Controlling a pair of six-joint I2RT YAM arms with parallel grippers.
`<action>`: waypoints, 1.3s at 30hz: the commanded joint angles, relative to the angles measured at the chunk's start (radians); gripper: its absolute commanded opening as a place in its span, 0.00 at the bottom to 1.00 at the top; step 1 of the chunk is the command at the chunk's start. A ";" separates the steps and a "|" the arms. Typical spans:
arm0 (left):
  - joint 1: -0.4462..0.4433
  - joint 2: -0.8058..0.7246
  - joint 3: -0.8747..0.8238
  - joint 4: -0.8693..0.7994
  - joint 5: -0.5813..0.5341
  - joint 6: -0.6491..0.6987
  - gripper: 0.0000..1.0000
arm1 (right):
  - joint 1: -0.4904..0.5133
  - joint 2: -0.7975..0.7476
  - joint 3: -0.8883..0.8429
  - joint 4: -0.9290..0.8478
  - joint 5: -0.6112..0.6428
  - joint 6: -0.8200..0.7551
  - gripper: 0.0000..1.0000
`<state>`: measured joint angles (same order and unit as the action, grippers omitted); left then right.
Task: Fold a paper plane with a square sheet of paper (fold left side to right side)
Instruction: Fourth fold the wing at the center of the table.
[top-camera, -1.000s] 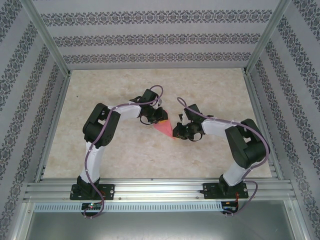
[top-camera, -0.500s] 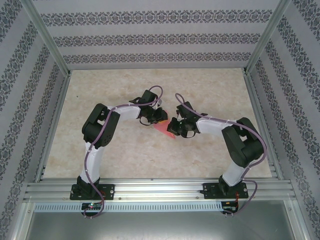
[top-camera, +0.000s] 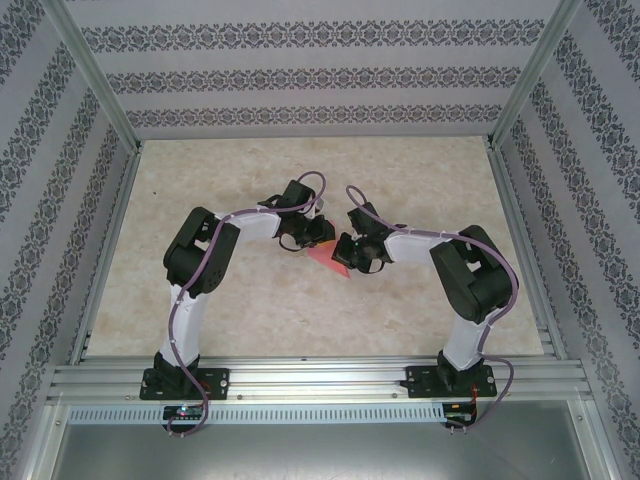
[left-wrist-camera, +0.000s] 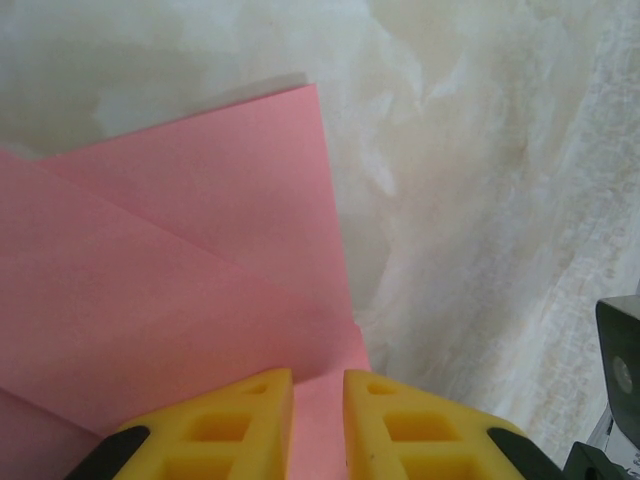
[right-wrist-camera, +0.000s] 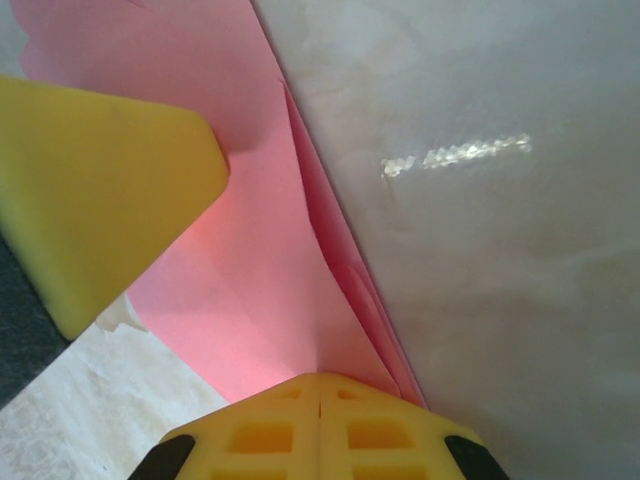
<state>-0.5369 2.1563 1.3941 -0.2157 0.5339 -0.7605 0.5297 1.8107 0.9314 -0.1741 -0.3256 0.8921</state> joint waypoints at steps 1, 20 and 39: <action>0.023 0.041 -0.035 -0.071 -0.101 0.022 0.22 | -0.009 -0.034 -0.061 -0.082 0.051 -0.035 0.06; 0.022 0.044 -0.020 -0.080 -0.094 0.016 0.22 | 0.032 -0.022 0.032 0.048 0.029 0.088 0.06; 0.026 0.056 -0.014 -0.094 -0.103 0.021 0.22 | 0.014 -0.064 -0.111 -0.043 0.103 0.058 0.06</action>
<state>-0.5369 2.1563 1.3972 -0.2211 0.5327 -0.7605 0.5606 1.7893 0.8940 -0.1238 -0.2710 0.9699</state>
